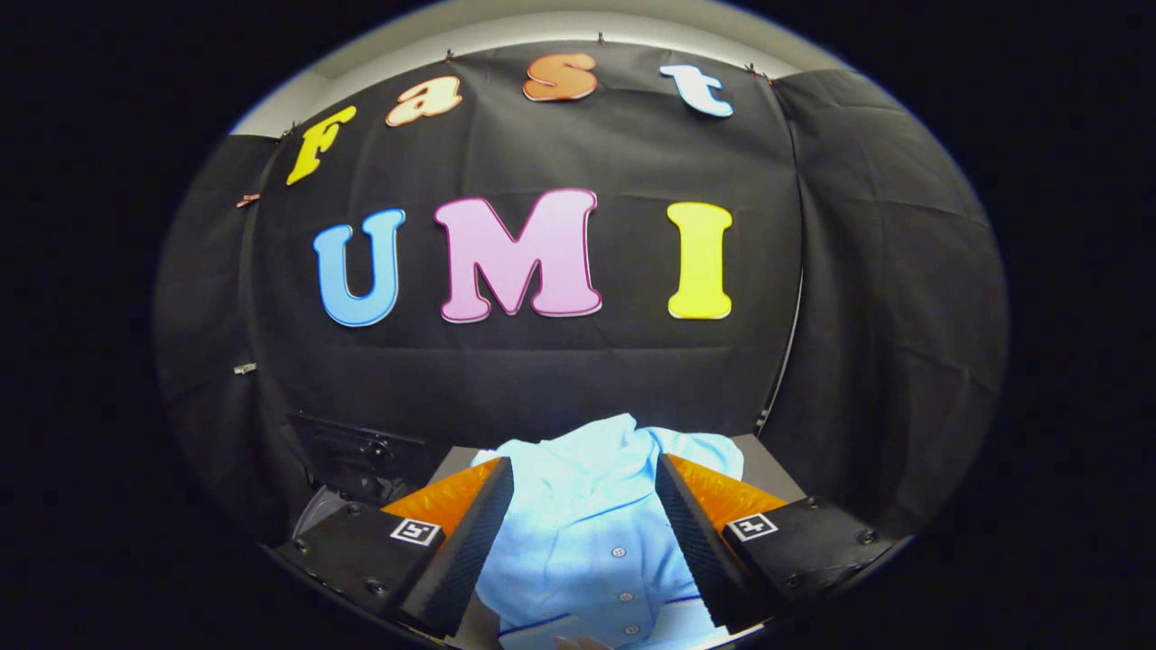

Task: Put the clothes into the washing machine and then close the washing machine lid.

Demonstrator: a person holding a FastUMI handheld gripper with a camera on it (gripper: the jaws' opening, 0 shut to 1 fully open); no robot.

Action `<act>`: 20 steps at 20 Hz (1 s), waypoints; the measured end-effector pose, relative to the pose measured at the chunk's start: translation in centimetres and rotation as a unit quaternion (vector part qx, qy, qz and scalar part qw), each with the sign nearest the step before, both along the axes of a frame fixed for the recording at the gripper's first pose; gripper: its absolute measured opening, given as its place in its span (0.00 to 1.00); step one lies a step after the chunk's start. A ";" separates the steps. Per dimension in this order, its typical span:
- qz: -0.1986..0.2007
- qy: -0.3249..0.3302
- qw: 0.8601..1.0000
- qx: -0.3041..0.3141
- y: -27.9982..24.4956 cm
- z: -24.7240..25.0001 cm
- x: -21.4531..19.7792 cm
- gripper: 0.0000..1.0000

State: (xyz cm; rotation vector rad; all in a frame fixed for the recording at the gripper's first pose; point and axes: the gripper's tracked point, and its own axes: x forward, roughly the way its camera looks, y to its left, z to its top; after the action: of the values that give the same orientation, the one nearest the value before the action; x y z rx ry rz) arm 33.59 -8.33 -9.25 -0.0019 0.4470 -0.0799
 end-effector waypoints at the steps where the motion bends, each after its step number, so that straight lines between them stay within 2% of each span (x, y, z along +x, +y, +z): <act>1: -0.006 0.016 1.000 0.001 -0.5 -0.9 0.7 0.99; 8: -0.041 0.119 0.992 0.007 -2.8 -6.1 2.4 0.99; 12: -0.046 0.145 0.988 0.005 -3.0 -7.4 2.5 0.99; 14: -0.046 0.186 0.981 0.005 -2.8 -9.0 2.0 0.98; 16: -0.040 0.198 0.979 -0.003 -2.7 -9.1 2.3 1.00; 17: -0.029 0.200 0.979 -0.001 -2.3 -9.1 2.2 0.95; 20: -0.010 0.203 0.979 0.003 -1.6 -9.3 2.4 0.52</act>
State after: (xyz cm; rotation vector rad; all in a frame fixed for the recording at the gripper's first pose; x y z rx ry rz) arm 36.04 -9.89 -18.58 -0.0070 0.8559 -0.0991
